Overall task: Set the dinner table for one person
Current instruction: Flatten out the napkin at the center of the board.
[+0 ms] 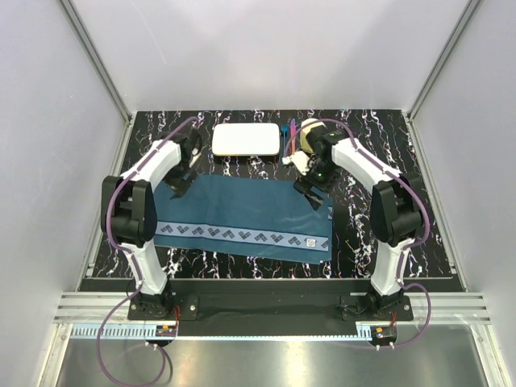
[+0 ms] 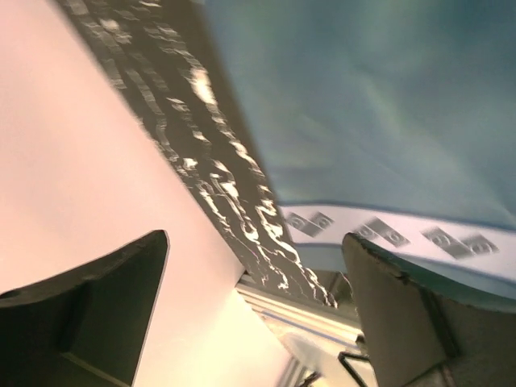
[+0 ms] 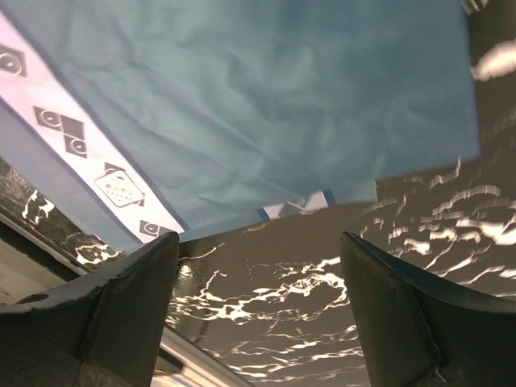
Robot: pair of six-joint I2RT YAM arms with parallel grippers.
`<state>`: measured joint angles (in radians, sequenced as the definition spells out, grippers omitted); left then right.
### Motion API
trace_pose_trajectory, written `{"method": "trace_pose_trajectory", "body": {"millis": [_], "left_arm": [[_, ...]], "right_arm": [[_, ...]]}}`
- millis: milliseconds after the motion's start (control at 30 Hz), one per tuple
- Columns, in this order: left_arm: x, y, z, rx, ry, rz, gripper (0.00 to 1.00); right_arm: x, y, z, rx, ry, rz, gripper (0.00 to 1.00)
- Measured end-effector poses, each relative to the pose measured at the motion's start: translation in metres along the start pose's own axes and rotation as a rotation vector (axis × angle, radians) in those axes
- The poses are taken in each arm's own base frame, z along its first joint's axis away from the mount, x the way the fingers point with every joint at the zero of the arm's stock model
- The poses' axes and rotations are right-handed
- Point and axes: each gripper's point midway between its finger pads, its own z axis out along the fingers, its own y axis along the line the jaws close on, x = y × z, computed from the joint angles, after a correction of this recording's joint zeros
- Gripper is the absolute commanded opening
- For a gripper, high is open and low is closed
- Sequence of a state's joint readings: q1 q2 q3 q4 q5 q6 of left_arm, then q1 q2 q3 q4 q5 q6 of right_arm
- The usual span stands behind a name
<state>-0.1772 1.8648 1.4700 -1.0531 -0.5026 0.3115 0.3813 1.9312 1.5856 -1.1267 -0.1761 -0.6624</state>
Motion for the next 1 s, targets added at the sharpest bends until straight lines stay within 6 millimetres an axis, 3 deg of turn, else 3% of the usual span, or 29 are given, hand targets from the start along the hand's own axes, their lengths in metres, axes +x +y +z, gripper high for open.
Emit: {"method": "trace_pose_trajectory", "body": {"millis": [167,367,600,867,1000], "left_arm": [[-0.014,0.025,-0.006,-0.033,-0.044,-0.122,0.99],[-0.017,0.025,-0.008,-0.026,-0.055,-0.161,0.99],[-0.018,0.023,-0.008,-0.021,-0.059,-0.18,0.99],[-0.016,0.025,-0.013,-0.025,-0.07,-0.189,0.99],[-0.014,0.029,-0.016,-0.03,-0.08,-0.201,0.99]], "right_arm": [[-0.018,0.014,0.009,0.013,0.033,-0.134,0.88],[-0.031,0.018,0.035,0.003,0.113,-0.224,0.88],[-0.028,0.024,0.069,-0.032,0.236,-0.307,0.88],[-0.024,0.024,0.074,-0.01,0.273,-0.351,0.88],[-0.009,0.025,0.074,0.018,0.288,-0.381,0.88]]}}
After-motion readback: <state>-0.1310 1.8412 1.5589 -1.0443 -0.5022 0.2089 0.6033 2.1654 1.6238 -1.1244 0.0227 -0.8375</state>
